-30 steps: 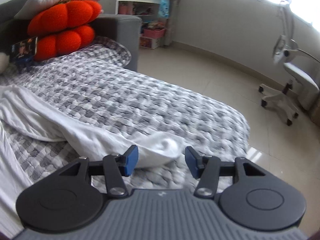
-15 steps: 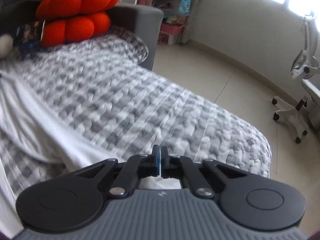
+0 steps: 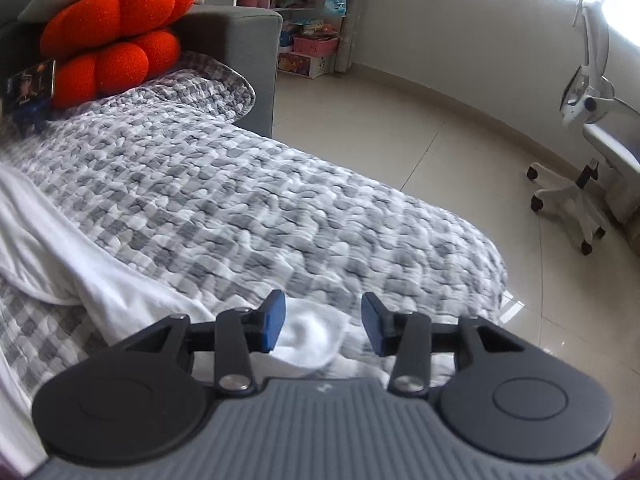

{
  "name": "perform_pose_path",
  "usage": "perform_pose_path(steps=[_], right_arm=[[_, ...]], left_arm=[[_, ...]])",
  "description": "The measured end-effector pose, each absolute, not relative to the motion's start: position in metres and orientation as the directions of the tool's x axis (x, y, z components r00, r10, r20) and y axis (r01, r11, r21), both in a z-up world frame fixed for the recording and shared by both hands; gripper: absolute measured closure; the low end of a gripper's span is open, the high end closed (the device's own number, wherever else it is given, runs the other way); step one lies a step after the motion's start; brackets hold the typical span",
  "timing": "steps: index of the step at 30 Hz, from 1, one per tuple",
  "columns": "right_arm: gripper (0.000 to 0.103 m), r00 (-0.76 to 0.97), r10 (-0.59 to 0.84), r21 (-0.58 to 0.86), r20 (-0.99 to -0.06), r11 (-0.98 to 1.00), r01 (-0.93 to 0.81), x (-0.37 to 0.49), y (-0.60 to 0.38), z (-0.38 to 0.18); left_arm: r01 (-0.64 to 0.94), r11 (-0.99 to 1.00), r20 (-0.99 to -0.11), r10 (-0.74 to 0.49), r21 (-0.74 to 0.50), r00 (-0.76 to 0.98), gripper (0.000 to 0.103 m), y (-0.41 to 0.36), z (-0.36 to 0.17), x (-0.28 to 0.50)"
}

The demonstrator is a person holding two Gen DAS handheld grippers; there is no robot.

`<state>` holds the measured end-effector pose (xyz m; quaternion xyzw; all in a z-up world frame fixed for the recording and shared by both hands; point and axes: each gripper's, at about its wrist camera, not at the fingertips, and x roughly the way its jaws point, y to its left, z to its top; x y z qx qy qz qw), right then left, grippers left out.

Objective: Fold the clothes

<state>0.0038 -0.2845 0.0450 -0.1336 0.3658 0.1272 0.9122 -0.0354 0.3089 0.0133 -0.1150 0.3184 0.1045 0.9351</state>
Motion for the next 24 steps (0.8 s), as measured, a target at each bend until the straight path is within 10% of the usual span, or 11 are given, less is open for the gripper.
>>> perform_pose_path(steps=[10,11,13,24], right_arm=[[0.057,0.617,0.215,-0.203,-0.757,0.821,-0.534,-0.007,-0.282,0.034],[0.059,0.613,0.217,-0.204,-0.760,0.815,-0.542,-0.003,-0.279,0.030],[0.097,0.607,0.246,-0.182,-0.756,0.811,-0.555,0.001,-0.275,0.026],[0.099,0.832,0.174,-0.335,-0.526,0.857,-0.391,-0.052,-0.277,0.084]], left_arm=[[-0.284,0.948,-0.610,0.140,-0.146,0.780,0.093,0.308,0.016,-0.036],[-0.285,0.947,-0.609,0.141,-0.146,0.781,0.093,0.308,0.016,-0.036],[-0.288,0.947,-0.607,0.145,-0.145,0.782,0.093,0.308,0.017,-0.036],[-0.282,0.944,-0.552,0.146,-0.170,0.821,0.094,0.306,0.037,-0.047]])
